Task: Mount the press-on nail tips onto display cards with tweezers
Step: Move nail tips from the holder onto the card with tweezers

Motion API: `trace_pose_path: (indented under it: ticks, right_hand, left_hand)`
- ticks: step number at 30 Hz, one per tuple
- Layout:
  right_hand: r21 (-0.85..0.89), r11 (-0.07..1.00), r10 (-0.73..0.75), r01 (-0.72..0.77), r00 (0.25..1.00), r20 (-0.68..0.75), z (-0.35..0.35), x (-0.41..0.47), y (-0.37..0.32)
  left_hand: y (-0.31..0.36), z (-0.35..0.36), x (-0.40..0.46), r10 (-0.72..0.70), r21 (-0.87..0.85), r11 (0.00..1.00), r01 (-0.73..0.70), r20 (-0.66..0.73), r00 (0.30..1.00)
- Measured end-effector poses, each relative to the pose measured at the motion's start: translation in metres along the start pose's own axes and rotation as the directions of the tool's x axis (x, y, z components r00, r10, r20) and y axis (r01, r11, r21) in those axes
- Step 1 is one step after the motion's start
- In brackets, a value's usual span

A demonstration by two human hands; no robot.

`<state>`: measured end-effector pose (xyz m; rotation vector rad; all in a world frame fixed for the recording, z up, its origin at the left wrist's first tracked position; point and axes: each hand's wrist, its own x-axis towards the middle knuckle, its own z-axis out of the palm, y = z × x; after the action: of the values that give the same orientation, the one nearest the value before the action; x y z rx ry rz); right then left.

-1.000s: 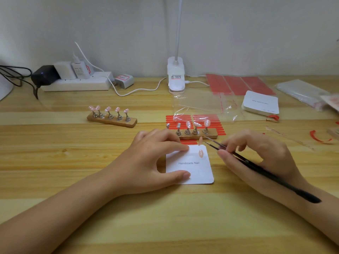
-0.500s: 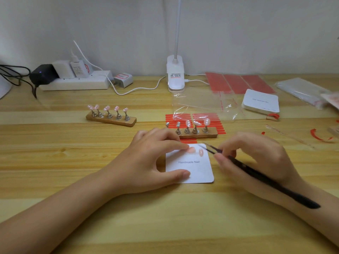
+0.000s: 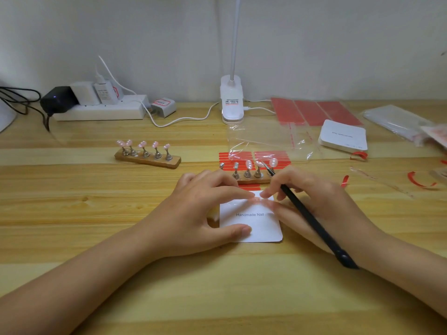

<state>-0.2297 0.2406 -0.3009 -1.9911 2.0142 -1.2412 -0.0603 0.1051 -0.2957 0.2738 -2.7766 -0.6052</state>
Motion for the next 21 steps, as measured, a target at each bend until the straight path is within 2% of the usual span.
trace_pose_path:
  ticks: [4, 10, 14, 17, 21]
  right_hand:
    - [0.035, 0.998, 0.05, -0.053, 0.997, 0.065, 0.005, 0.01, -0.003]
    - [0.079, 0.996, 0.046, -0.05, 0.998, 0.054, 0.009, 0.012, -0.009]
    - [0.207, 0.974, 0.078, -0.094, 0.993, 0.086, 0.002, 0.01, -0.011]
    - [0.347, 0.919, 0.144, -0.187, 0.979, 0.146, 0.0, 0.008, -0.013]
    - [0.453, 0.859, 0.188, -0.237, 0.97, 0.151, -0.001, 0.006, -0.013]
  left_hand:
    - [0.001, 0.0, 0.0, 0.005, -0.007, 1.0, -0.005, -0.018, 1.0]
    - [-0.001, 0.0, 0.0, -0.001, -0.035, 0.999, 0.0, -0.025, 1.0]
    - [-0.002, -0.005, 0.001, 0.016, -0.097, 0.995, -0.011, 0.053, 0.998]
    - [-0.002, -0.009, 0.001, 0.025, -0.144, 0.99, -0.008, 0.117, 0.993]
    - [-0.003, -0.013, 0.002, 0.017, -0.2, 0.98, 0.024, 0.201, 0.98]
